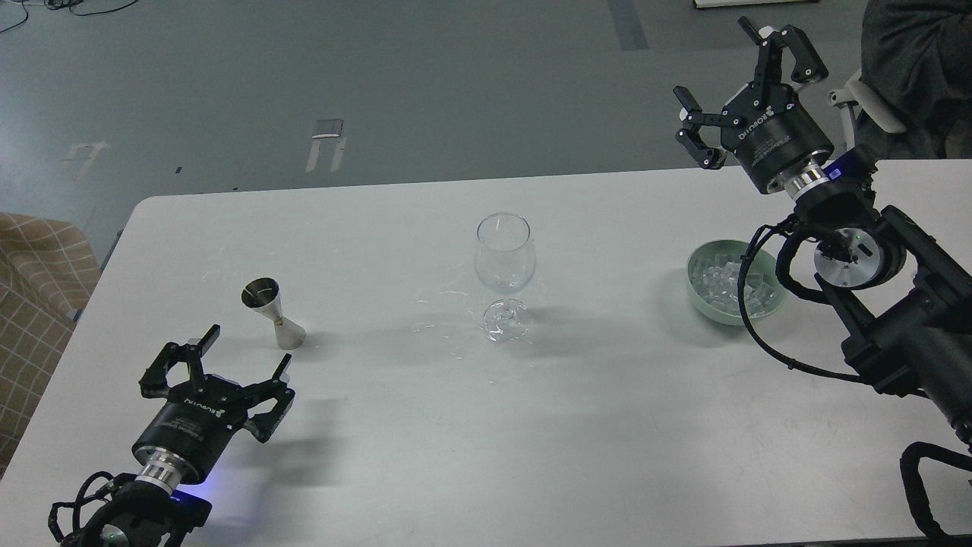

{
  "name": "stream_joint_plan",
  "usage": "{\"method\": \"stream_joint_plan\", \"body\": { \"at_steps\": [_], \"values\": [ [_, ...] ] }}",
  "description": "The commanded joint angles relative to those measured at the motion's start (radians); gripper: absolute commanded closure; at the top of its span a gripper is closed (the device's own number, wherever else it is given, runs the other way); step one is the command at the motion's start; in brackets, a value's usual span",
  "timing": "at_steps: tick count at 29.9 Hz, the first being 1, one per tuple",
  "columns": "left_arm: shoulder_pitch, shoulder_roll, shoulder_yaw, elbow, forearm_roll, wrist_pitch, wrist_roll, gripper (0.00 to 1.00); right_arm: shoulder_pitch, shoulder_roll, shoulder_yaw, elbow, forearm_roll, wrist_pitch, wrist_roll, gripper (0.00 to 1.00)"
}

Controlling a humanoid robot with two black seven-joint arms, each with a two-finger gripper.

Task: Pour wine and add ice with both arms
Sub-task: 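Close the left gripper around the metal jigger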

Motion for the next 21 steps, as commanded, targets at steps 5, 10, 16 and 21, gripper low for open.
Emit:
{"method": "stream_joint_plan", "body": {
  "at_steps": [5, 10, 16, 21],
  "values": [
    [-0.11, -0.001, 0.033, 0.136, 0.009, -0.004, -0.028, 0.04, -0.004, -0.002, 0.0, -0.002, -0.005, 0.0, -0.003, 0.0],
    [-0.159, -0.001, 0.053, 0.191, 0.018, -0.004, -0.049, 0.04, -0.007, -0.003, 0.0, -0.002, -0.005, 0.0, -0.003, 0.0],
    [-0.204, -0.001, 0.053, 0.252, 0.032, -0.005, -0.057, 0.04, -0.014, -0.003, 0.0, -0.002, -0.005, 0.0, -0.003, 0.0],
    [-0.242, -0.001, 0.052, 0.298, 0.032, -0.005, -0.071, 0.04, -0.017, -0.003, -0.002, -0.002, -0.005, 0.0, -0.003, 0.0]
  ]
}}
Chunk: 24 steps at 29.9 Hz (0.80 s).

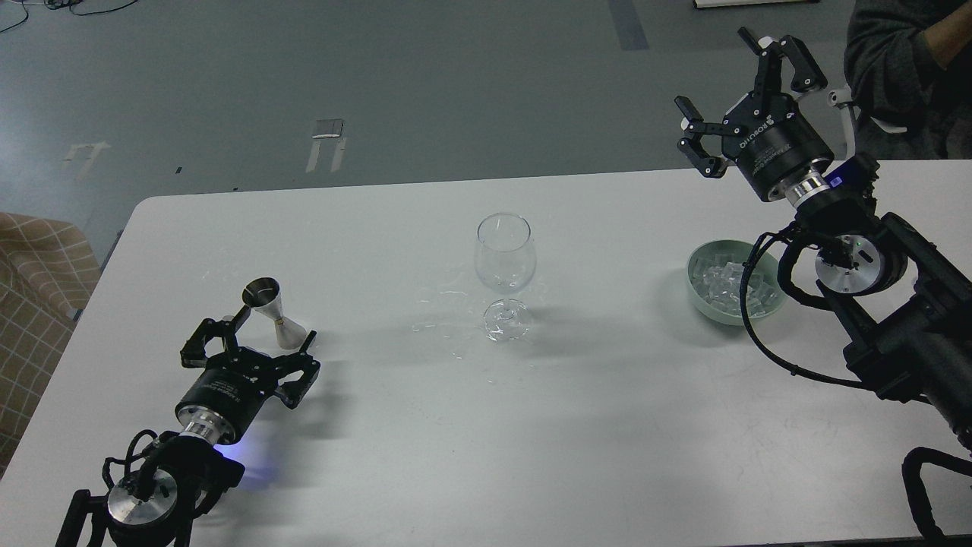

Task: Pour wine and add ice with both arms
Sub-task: 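Close the left gripper around the metal jigger, then lift the jigger upright with the left gripper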

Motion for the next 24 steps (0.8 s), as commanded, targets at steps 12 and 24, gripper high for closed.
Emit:
{"method": "stream_joint_plan", "body": {
  "at_steps": [12, 24],
  "values": [
    [-0.083, 0.0, 0.001, 0.083, 0.015, 0.002, -0.022, 0.09, -0.003, 0.002, -0.012, 0.0, -0.001, -0.001, -0.001, 0.0],
    [-0.102, 0.003, 0.005, 0.107, 0.029, 0.0, -0.041, 0.31, -0.004, 0.002, -0.012, 0.0, -0.001, -0.001, -0.001, 0.0]
  ]
}}
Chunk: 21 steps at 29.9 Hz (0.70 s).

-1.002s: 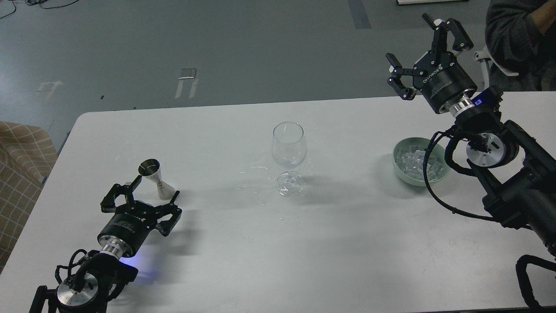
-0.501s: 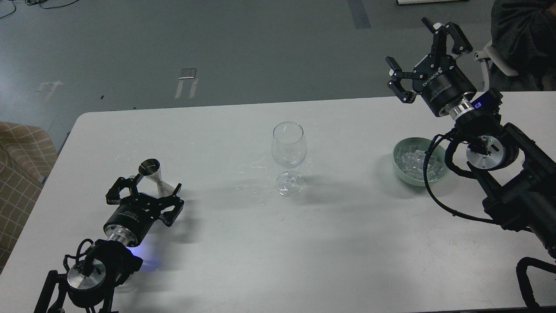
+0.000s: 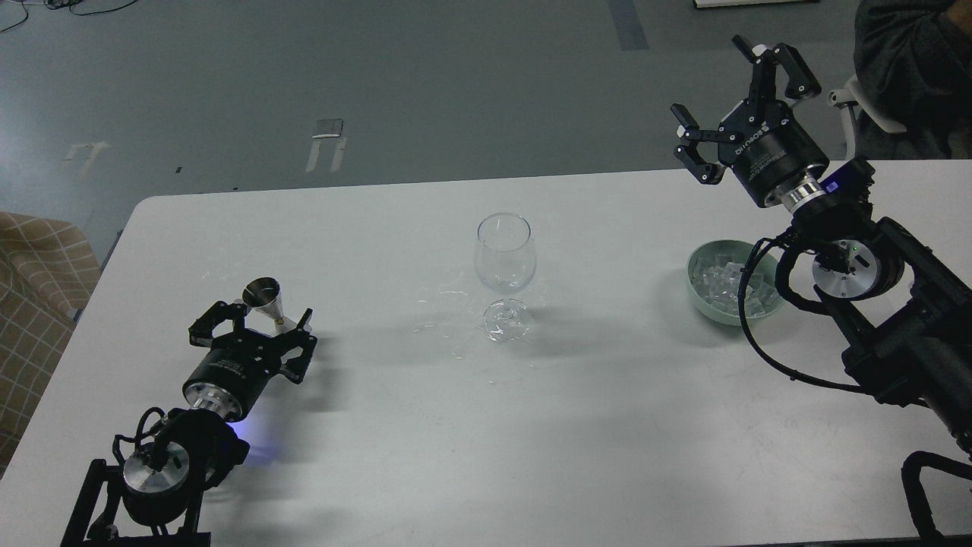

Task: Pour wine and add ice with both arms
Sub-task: 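Lift the jigger upright with the left gripper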

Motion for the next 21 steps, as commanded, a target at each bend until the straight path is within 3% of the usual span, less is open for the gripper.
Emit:
{"method": "stream_joint_plan", "body": {
  "at_steps": [1, 12, 18, 21],
  "values": [
    [-0.013, 0.0, 0.0, 0.016, 0.0, -0.004, -0.001, 0.31, 0.0, 0.0, 0.0, 0.0, 0.0, 0.0, 0.002, 0.0],
    [-0.039, 0.0, 0.002, 0.052, 0.002, -0.01, -0.002, 0.33, 0.0, -0.005, 0.0, 0.0, 0.0, 0.0, 0.002, 0.0],
    [-0.047, 0.002, 0.002, 0.055, 0.002, -0.012, -0.004, 0.44, 0.0, -0.005, 0.0, 0.0, 0.0, 0.0, 0.002, 0.0],
    [-0.047, 0.003, 0.003, 0.055, 0.002, -0.012, -0.005, 0.55, -0.002, -0.005, 0.0, 0.0, 0.0, 0.0, 0.002, 0.0]
  ]
}}
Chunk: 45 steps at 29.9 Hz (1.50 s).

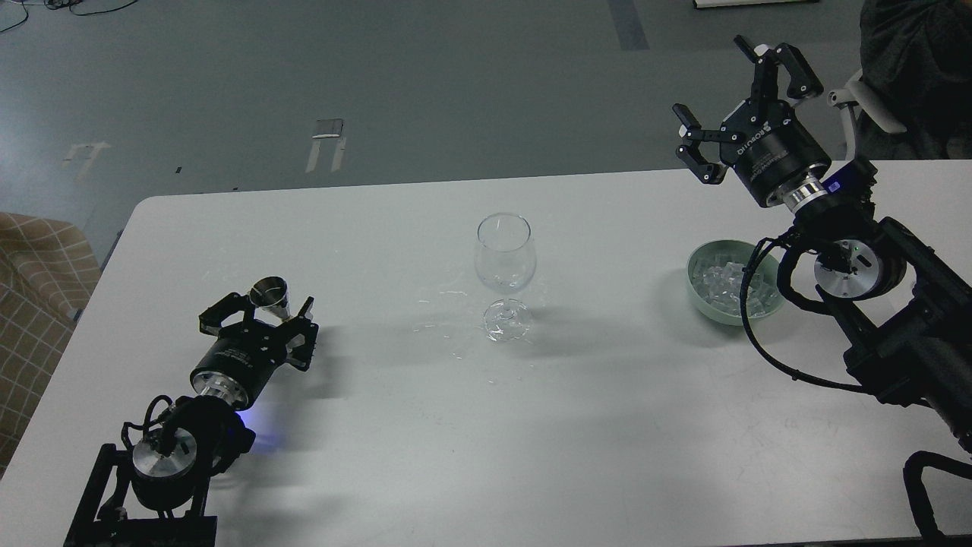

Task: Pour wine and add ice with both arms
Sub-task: 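Lift the jigger upright with the left gripper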

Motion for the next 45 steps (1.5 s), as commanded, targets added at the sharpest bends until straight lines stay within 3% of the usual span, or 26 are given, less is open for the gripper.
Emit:
{"method": "stream_joint_plan", "body": {
  "at_steps": [1, 10, 14, 18, 24, 36, 45],
  "values": [
    [0.0, 0.002, 0.0, 0.0, 0.0, 0.0, -0.007, 0.56, -0.002, 0.001, 0.0, 0.0, 0.0, 0.0, 0.0, 0.0],
    [0.004, 0.003, 0.016, 0.0, 0.0, -0.008, -0.013, 0.64, -0.002, 0.001, 0.0, 0.0, 0.0, -0.003, 0.0, 0.0],
    [0.004, 0.0, 0.033, 0.0, -0.001, -0.048, -0.008, 0.67, -0.002, 0.003, 0.0, 0.0, 0.0, -0.006, -0.001, 0.0],
    [0.006, -0.003, 0.033, 0.0, -0.004, -0.052, -0.01, 0.88, -0.002, 0.001, 0.0, 0.0, 0.0, -0.008, 0.0, 0.0],
    [0.003, -0.005, 0.031, -0.003, -0.015, -0.052, -0.007, 1.0, -0.002, 0.0, 0.0, 0.0, 0.0, -0.009, 0.0, 0.0],
    [-0.005, -0.005, 0.033, -0.049, -0.023, -0.032, 0.004, 1.0, -0.002, 0.001, 0.0, 0.002, 0.0, -0.009, 0.0, 0.0],
    [-0.031, -0.005, 0.036, -0.153, -0.023, 0.067, 0.026, 1.0, -0.005, 0.001, 0.0, 0.002, 0.0, -0.009, 0.0, 0.0]
  ]
}}
